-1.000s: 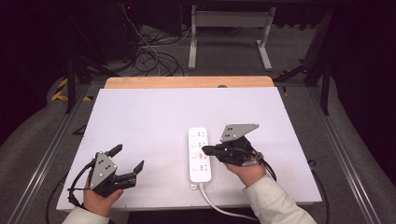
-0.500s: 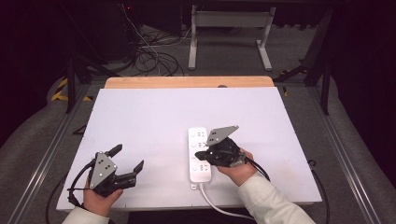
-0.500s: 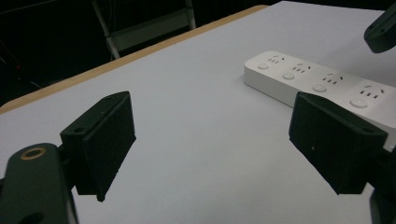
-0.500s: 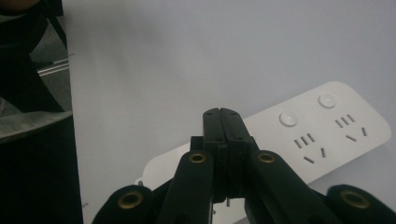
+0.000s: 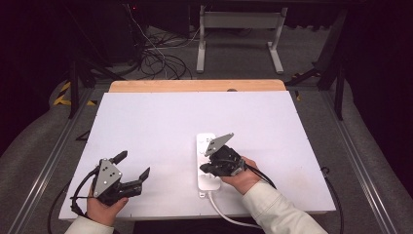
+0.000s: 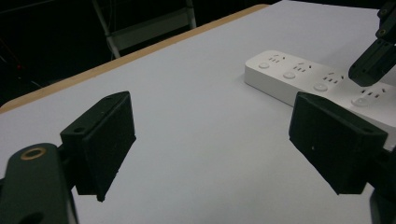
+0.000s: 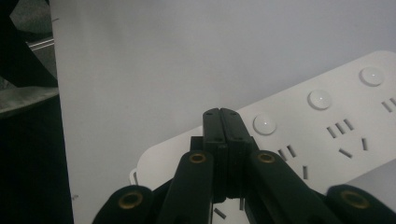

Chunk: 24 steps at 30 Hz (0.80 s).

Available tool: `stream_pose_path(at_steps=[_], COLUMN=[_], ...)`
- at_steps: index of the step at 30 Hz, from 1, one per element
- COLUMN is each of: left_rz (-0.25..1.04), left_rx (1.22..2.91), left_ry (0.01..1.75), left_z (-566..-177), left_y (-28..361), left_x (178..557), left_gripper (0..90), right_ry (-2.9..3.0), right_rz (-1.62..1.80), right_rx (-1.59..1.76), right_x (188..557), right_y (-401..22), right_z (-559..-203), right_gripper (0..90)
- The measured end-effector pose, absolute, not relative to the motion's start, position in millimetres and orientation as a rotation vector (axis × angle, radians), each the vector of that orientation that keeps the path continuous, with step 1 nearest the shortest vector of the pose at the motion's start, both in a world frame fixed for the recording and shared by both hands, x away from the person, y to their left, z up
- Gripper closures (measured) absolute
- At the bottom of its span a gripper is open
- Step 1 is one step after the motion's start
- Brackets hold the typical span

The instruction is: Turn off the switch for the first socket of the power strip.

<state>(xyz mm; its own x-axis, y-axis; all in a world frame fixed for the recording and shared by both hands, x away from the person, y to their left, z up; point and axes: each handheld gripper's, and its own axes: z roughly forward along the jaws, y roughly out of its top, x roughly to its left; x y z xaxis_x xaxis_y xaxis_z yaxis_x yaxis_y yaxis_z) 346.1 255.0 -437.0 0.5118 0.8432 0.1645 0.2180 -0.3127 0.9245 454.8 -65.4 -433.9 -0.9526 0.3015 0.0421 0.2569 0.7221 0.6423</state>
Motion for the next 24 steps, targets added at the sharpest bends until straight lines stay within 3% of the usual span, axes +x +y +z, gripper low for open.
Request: stream_pose_path(at_steps=[24], left_rz=[0.826], left_rx=[1.817], left_ry=[0.887], left_z=[-437.0], left_y=[254.9], left_x=[346.1], left_gripper=[14.9], right_ry=[2.890], right_rz=[0.967], right_rx=[0.427], right_x=[450.2], right_y=[-55.1], right_z=[-444.0], right_gripper=[90.0])
